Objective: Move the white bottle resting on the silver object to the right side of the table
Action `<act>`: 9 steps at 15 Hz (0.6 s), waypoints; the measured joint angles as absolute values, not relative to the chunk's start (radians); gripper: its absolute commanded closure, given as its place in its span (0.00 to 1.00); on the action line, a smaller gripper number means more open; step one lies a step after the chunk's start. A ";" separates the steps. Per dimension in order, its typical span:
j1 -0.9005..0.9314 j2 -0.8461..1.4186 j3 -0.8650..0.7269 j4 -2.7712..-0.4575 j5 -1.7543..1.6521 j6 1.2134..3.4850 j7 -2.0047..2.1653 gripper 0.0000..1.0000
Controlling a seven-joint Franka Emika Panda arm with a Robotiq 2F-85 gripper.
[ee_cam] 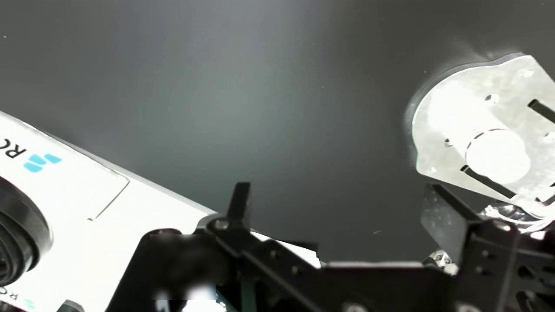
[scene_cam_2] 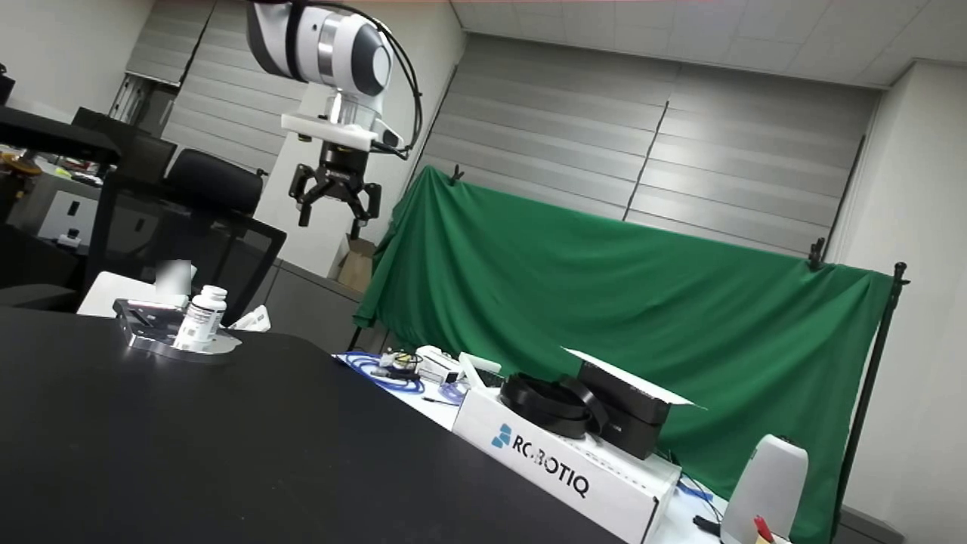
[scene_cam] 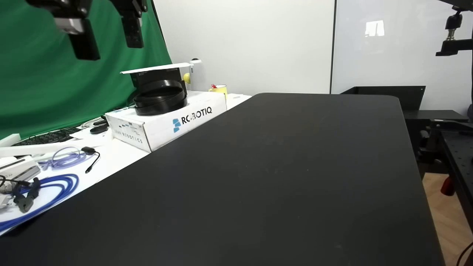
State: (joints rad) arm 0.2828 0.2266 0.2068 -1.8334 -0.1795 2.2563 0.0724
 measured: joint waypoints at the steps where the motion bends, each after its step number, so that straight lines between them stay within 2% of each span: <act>1: 0.290 0.233 0.212 -1.825 -0.180 2.251 0.071 0.00; 9: 0.285 0.238 0.212 -1.820 -0.179 2.247 0.057 0.00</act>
